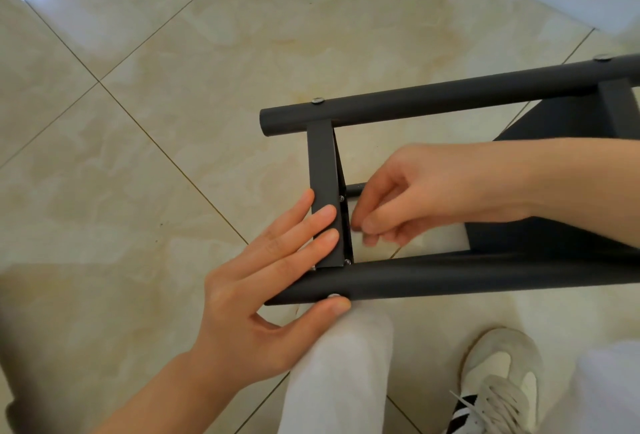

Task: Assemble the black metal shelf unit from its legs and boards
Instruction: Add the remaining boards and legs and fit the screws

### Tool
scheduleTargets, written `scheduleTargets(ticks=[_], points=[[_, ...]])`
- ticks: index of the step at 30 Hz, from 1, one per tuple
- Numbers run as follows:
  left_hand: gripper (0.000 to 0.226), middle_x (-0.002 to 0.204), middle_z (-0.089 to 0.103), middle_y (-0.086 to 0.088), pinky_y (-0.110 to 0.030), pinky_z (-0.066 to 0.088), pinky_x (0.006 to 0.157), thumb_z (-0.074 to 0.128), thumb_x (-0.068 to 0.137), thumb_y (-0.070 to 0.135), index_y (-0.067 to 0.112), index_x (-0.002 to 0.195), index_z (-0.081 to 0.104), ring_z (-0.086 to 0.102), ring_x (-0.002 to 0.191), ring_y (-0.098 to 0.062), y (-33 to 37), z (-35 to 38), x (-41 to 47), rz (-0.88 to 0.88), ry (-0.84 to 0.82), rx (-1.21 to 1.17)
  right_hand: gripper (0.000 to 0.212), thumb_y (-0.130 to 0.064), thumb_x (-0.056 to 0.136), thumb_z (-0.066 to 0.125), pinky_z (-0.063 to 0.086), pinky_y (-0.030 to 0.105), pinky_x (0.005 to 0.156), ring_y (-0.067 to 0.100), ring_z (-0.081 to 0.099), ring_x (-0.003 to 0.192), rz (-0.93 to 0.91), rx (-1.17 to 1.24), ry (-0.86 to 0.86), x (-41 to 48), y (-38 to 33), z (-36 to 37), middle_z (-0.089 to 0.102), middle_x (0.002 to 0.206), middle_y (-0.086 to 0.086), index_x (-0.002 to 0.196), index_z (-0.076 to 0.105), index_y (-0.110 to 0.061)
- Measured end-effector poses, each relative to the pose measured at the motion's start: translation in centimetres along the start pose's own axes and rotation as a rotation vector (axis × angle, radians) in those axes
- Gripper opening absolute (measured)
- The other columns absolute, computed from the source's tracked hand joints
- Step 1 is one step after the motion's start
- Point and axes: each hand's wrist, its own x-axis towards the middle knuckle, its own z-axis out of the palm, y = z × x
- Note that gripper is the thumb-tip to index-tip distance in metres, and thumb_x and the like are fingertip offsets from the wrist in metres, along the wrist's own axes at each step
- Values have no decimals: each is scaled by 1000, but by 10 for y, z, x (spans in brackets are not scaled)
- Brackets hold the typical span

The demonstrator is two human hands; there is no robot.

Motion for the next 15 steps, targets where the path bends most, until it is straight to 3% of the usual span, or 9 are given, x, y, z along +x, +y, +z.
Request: scheduleTargets(ticks=[4, 7, 12, 13, 15], points=[[48, 135, 57, -13, -40, 44, 112, 69, 91, 31, 0, 125, 54, 49, 138, -29, 2, 0, 1, -14, 1, -14, 17, -42, 81, 65, 49, 9, 59, 1, 66, 62, -409, -356, 357, -24, -24, -7, 73, 73, -12, 82, 73, -27], [49, 134, 57, -14, -40, 44, 112, 70, 90, 29, -1, 125, 54, 49, 139, -30, 2, -1, 1, -9, -12, 10, 22, -41, 93, 58, 40, 7, 57, -2, 55, 56, -628, -546, 535, -17, -41, -7, 67, 71, -10, 84, 67, -24], [49, 136, 57, -17, -43, 42, 113, 70, 88, 23, -6, 125, 56, 46, 141, -32, 4, 0, 0, -27, -23, 33, 25, -31, 101, 50, 33, 12, 83, 12, 49, 91, -705, -791, 685, 22, -63, -1, 62, 102, 0, 96, 62, -10], [48, 137, 56, -17, -43, 42, 113, 69, 90, 24, -5, 125, 56, 46, 141, -32, 5, -1, 0, -26, -28, 34, 25, -32, 102, 47, 37, 21, 85, 16, 52, 93, -683, -813, 668, 29, -65, 1, 61, 103, 1, 96, 60, -11], [47, 139, 55, -16, -41, 41, 114, 68, 90, 25, -3, 126, 56, 45, 142, -31, 7, -2, 0, -32, -42, 49, 25, -34, 103, 43, 42, 31, 73, 18, 54, 77, -632, -833, 642, 37, -66, 5, 60, 84, -2, 95, 55, -14]])
